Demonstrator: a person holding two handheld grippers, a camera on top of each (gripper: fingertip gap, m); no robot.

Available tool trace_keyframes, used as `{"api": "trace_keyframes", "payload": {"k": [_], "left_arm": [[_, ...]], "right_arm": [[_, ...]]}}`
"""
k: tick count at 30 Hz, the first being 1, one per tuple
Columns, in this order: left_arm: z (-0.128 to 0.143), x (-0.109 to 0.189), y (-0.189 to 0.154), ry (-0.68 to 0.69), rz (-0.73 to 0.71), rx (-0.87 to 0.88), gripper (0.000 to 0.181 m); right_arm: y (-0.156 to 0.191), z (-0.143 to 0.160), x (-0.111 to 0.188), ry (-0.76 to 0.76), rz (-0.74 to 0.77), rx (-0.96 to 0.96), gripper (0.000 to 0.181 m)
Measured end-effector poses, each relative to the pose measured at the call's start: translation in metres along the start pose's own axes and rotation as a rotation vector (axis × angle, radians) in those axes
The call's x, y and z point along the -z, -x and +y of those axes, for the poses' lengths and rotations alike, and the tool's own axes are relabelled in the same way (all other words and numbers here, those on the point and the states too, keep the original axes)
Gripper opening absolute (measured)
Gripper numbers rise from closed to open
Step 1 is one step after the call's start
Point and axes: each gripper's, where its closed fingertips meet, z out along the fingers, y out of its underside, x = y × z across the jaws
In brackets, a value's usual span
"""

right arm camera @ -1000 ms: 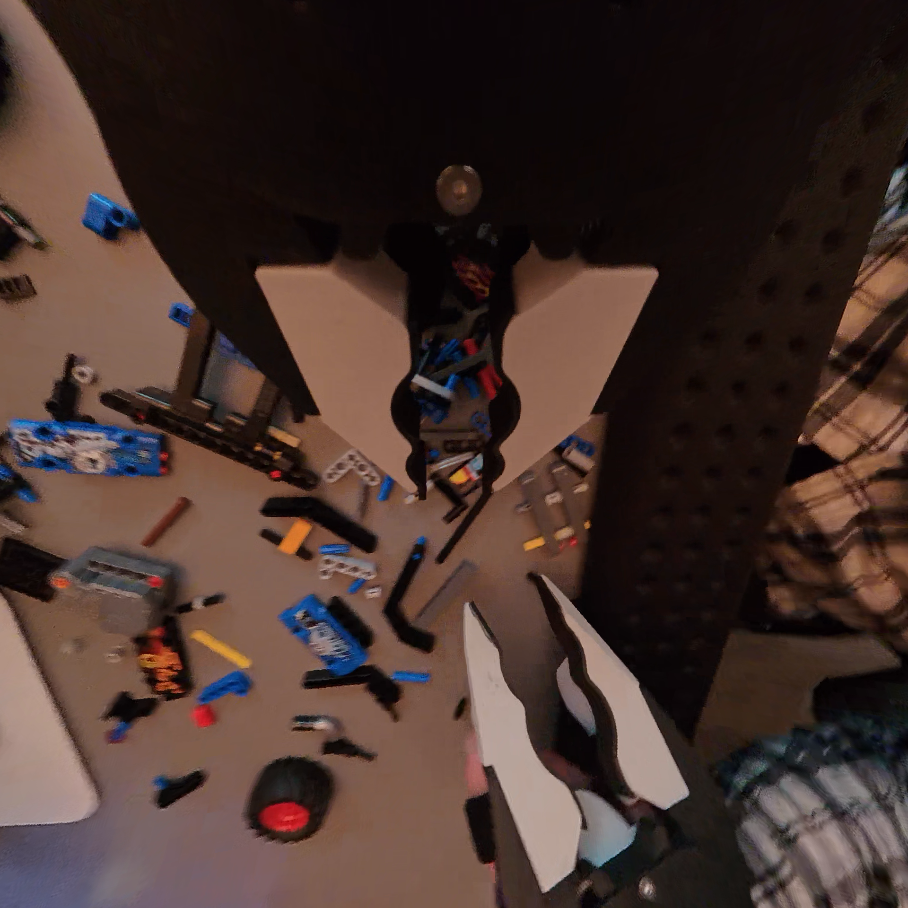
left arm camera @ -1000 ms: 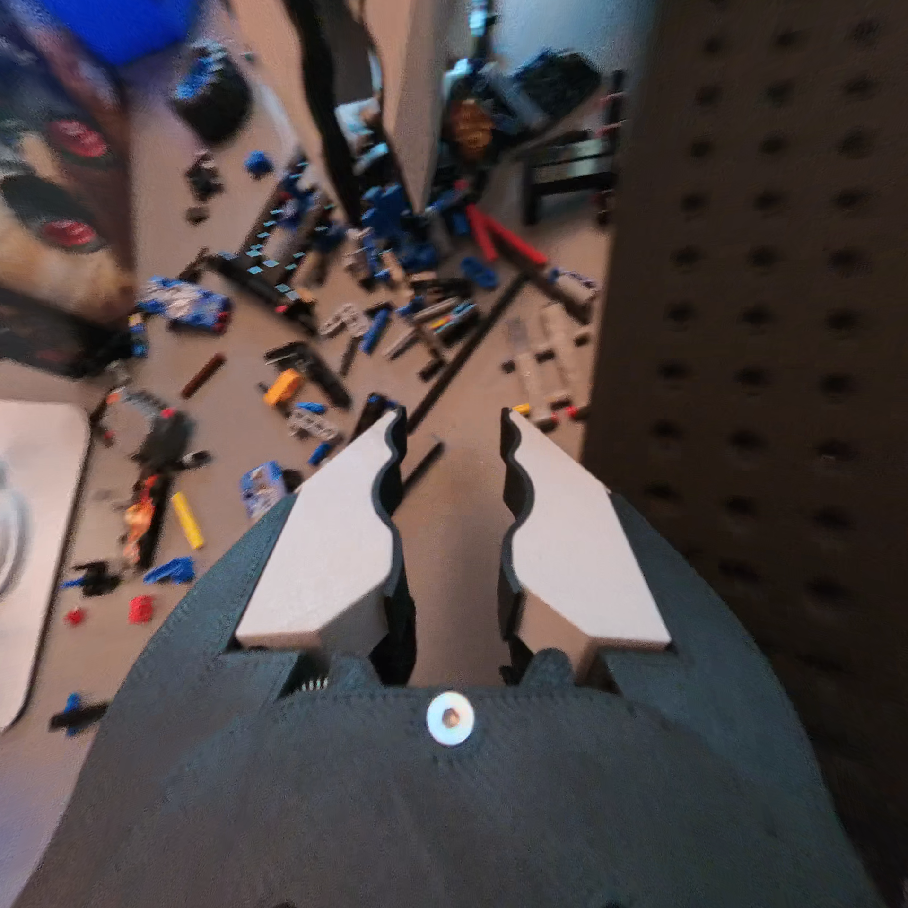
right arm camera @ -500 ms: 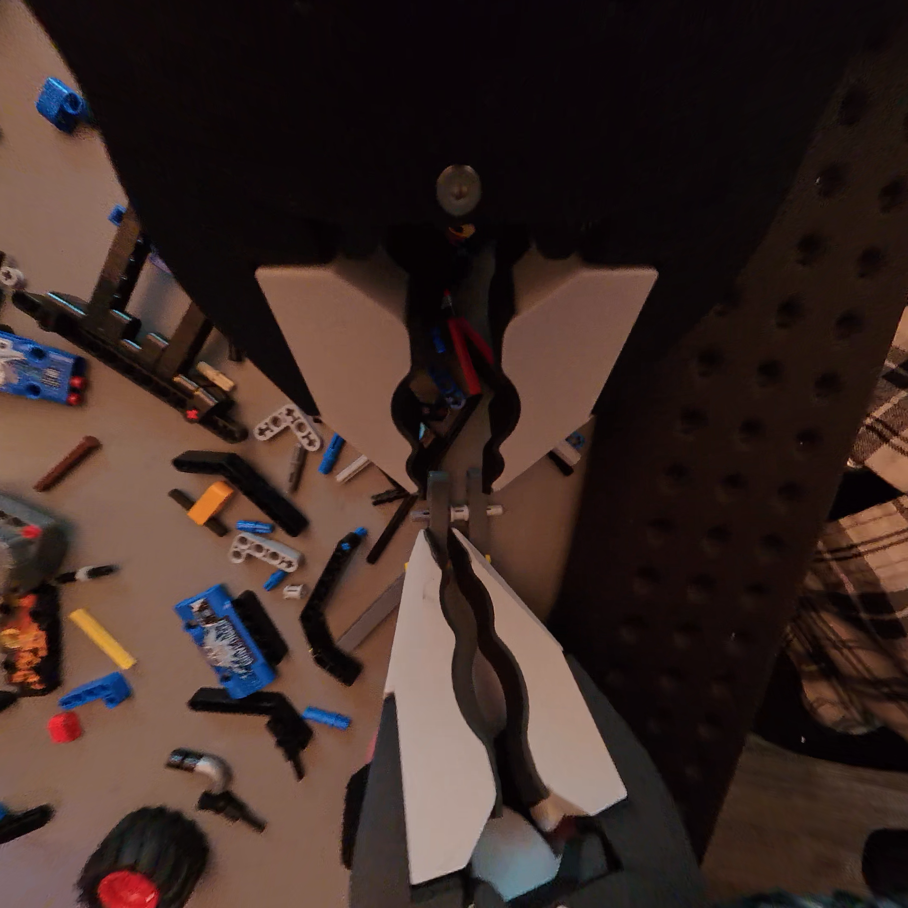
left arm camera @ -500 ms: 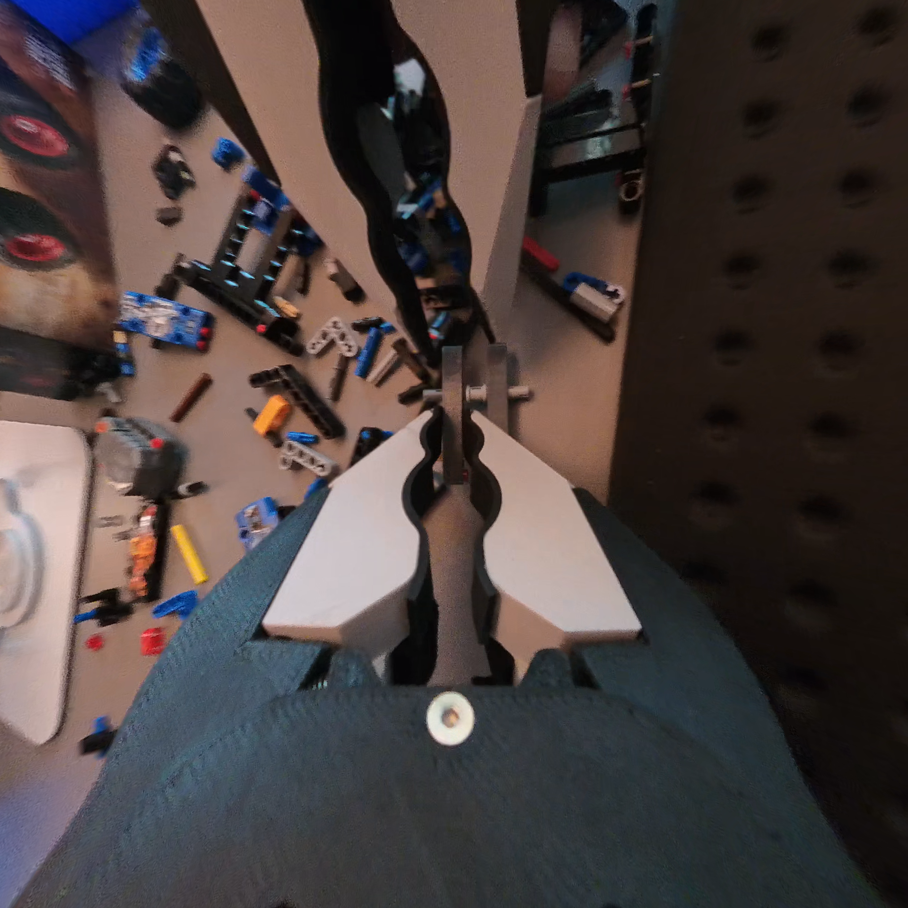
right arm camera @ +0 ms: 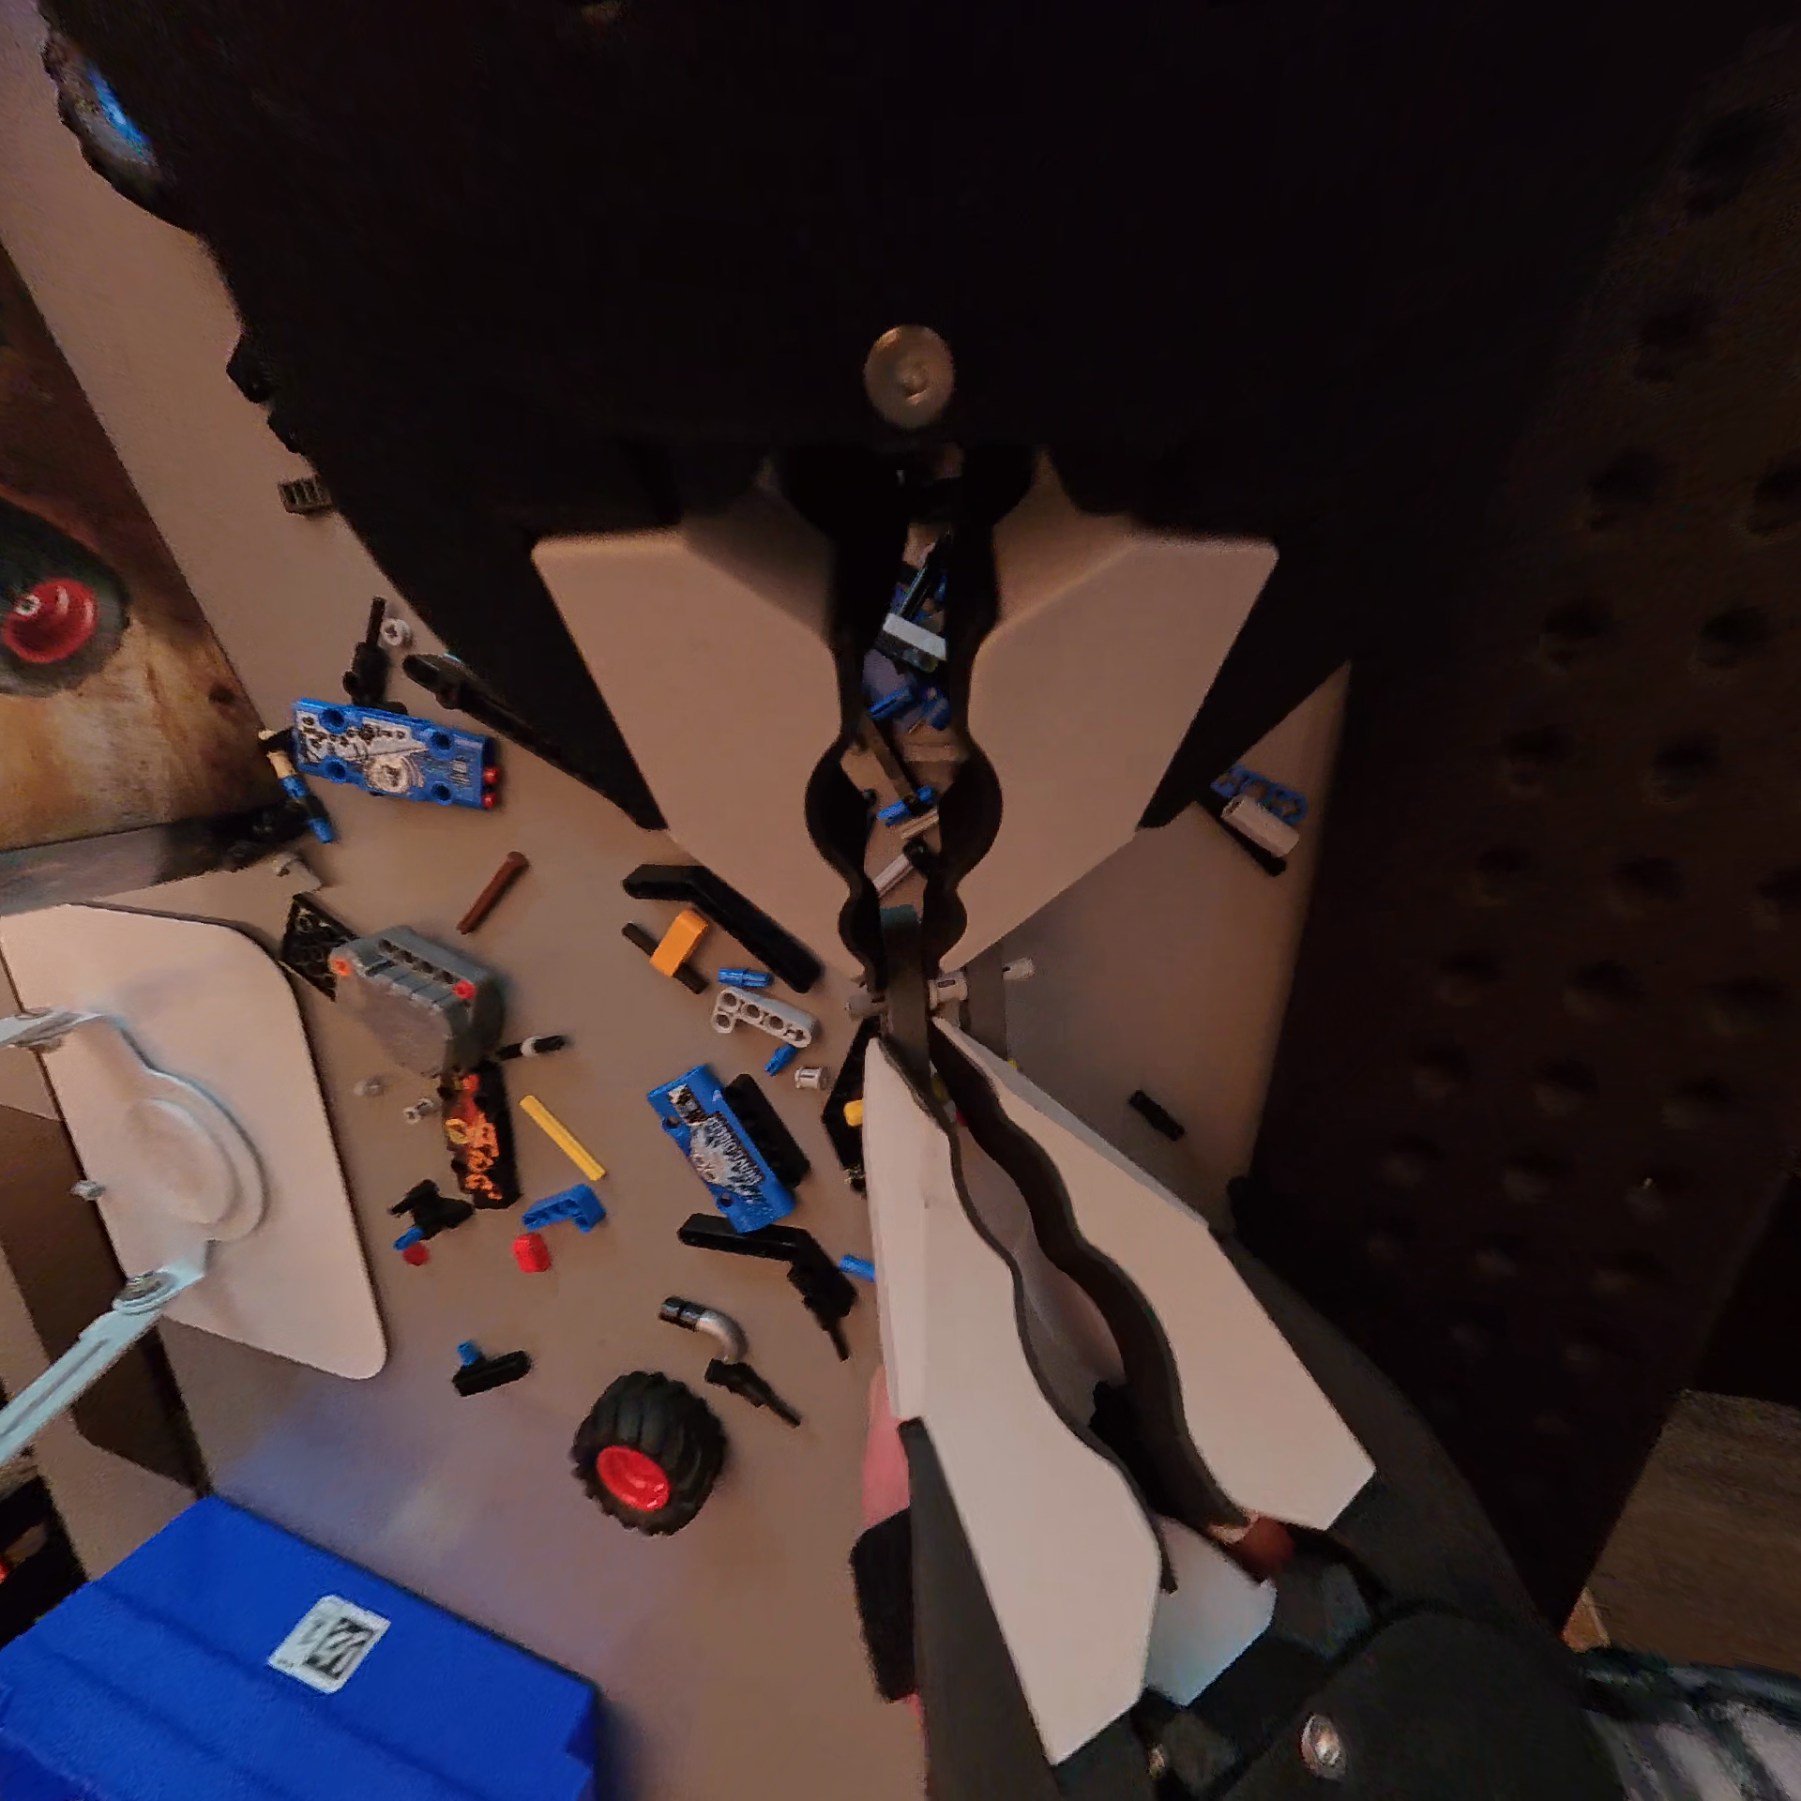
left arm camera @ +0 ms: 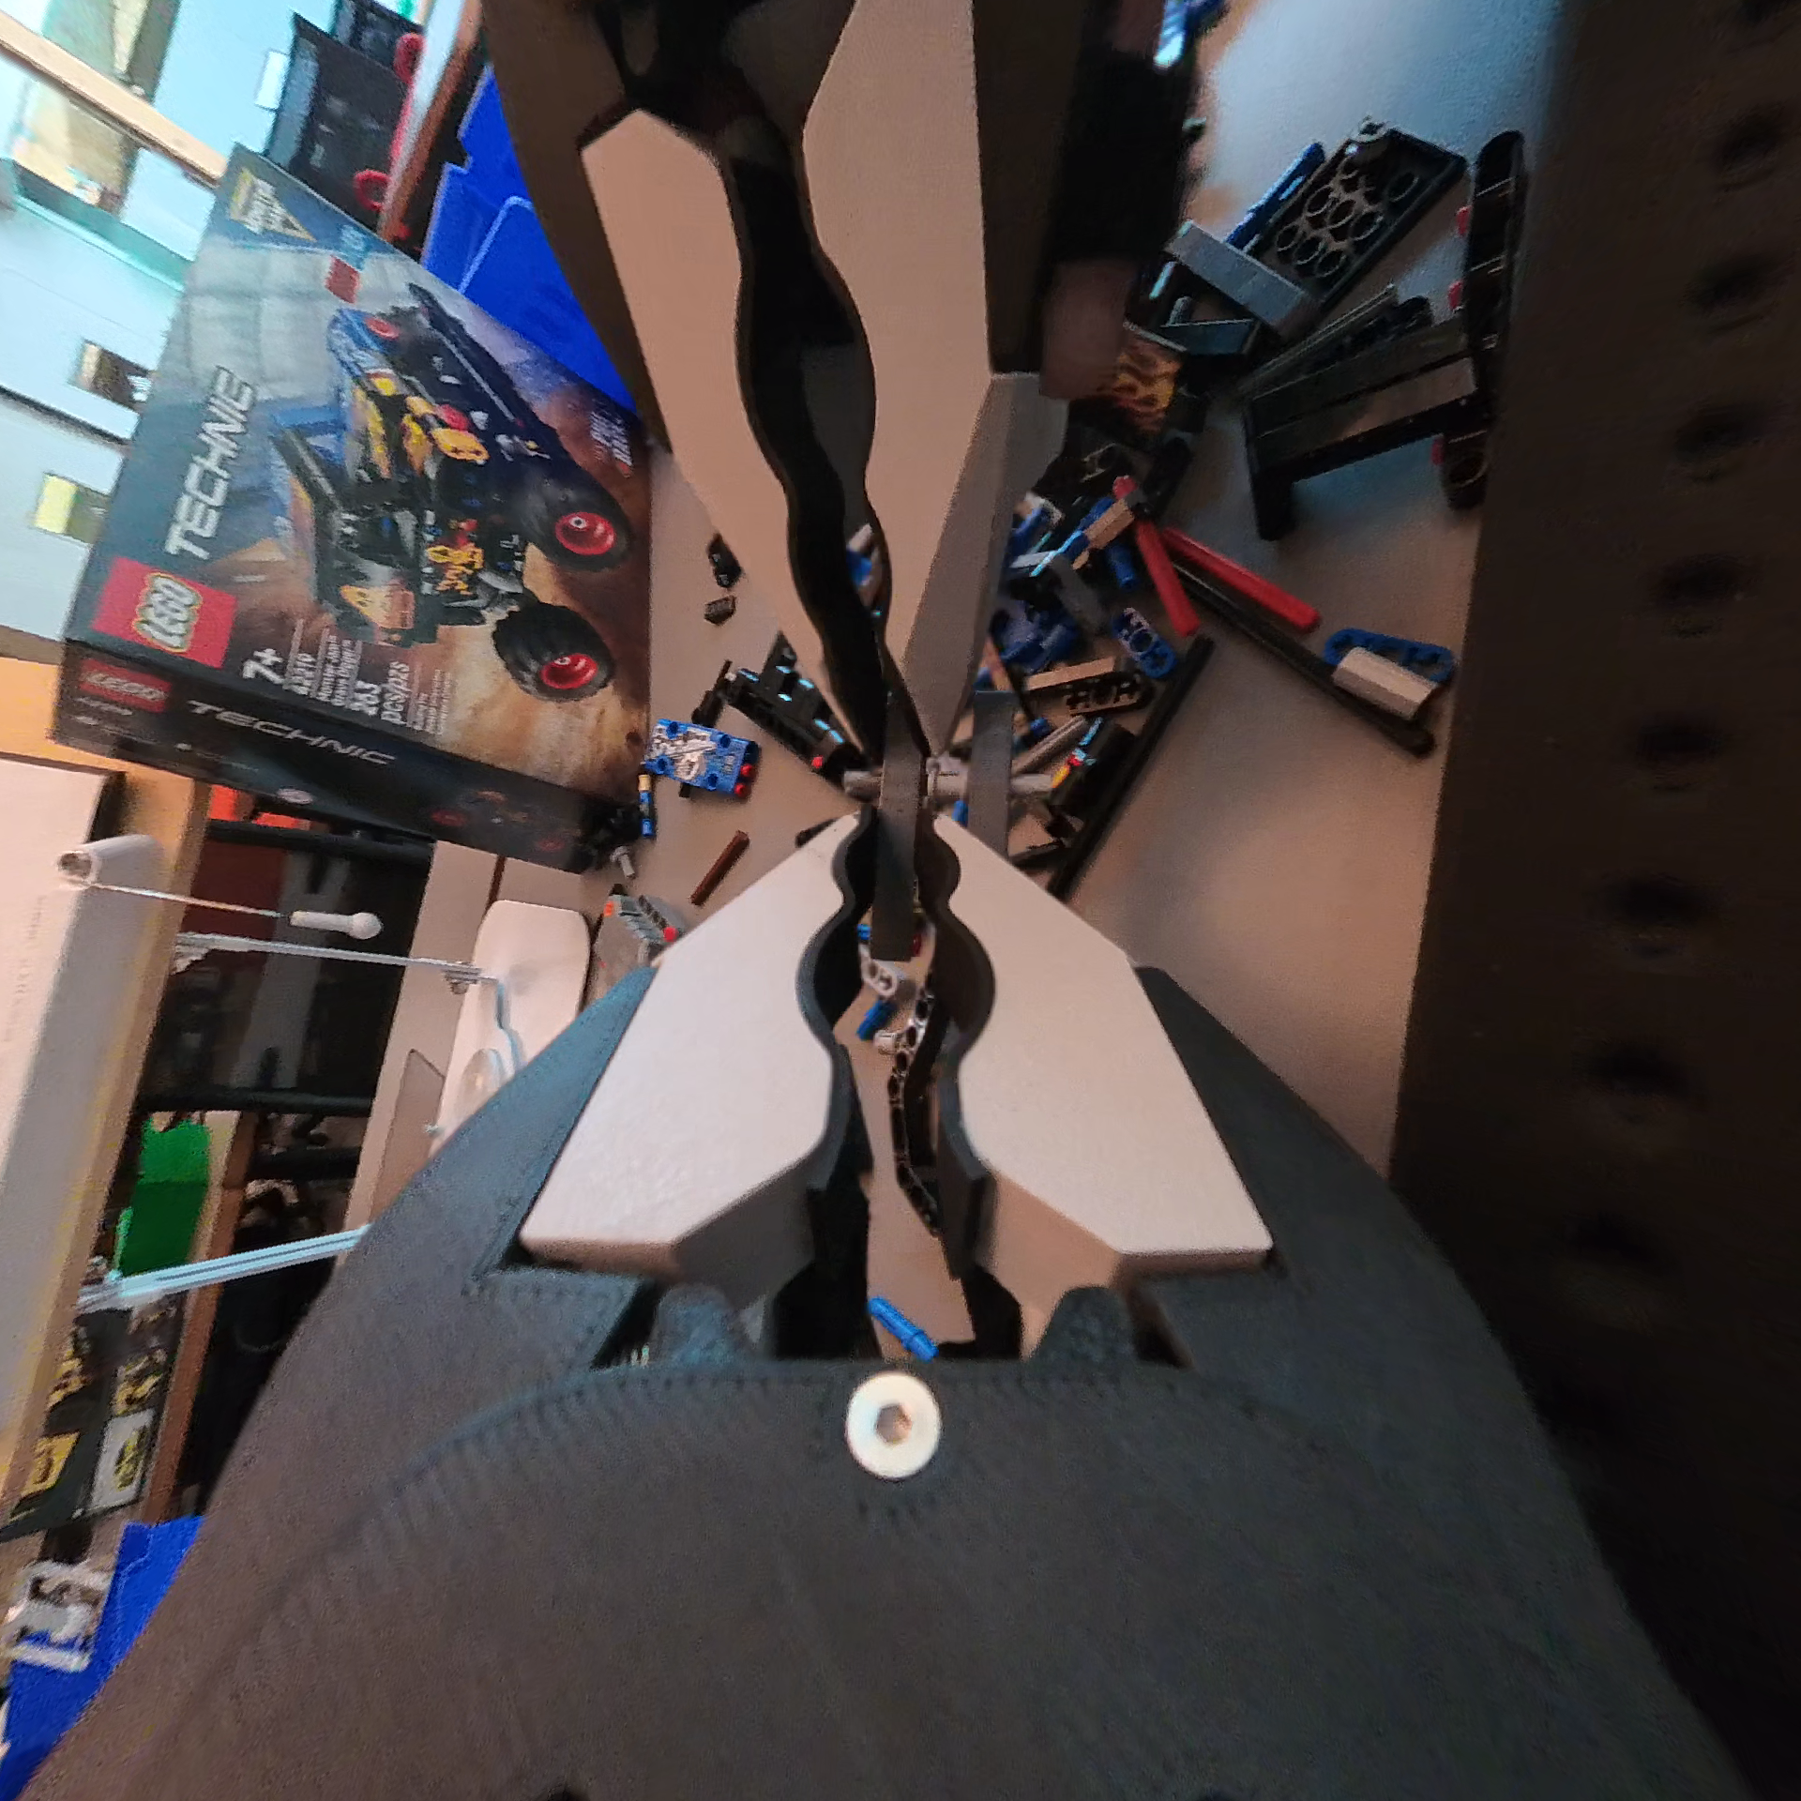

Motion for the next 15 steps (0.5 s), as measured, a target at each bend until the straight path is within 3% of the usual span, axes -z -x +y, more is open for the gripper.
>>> {"api": "trace_keyframes", "payload": {"k": [6,9,12,13,15], "left_arm": [[0.007,0.005,0.035,0.037,-0.187,0.042,0.005],[-0.001,0.01,0.047,0.017,-0.27,0.024,0.005],[-0.013,0.013,0.051,-0.009,-0.334,-0.027,0.005],[-0.014,0.014,0.053,-0.002,-0.363,-0.046,0.005],[-0.016,0.016,0.057,-0.019,-0.382,-0.041,0.005]], "right_arm": [[-0.029,-0.01,0.02,-0.085,0.118,-0.143,0.02],[-0.028,-0.01,0.019,-0.146,0.014,-0.332,0.029],[-0.02,-0.027,0.018,-0.27,-0.118,-0.454,0.024],[-0.023,-0.031,0.019,-0.303,-0.116,-0.475,0.012],[-0.026,-0.037,0.021,-0.361,-0.131,-0.505,0.008]]}}
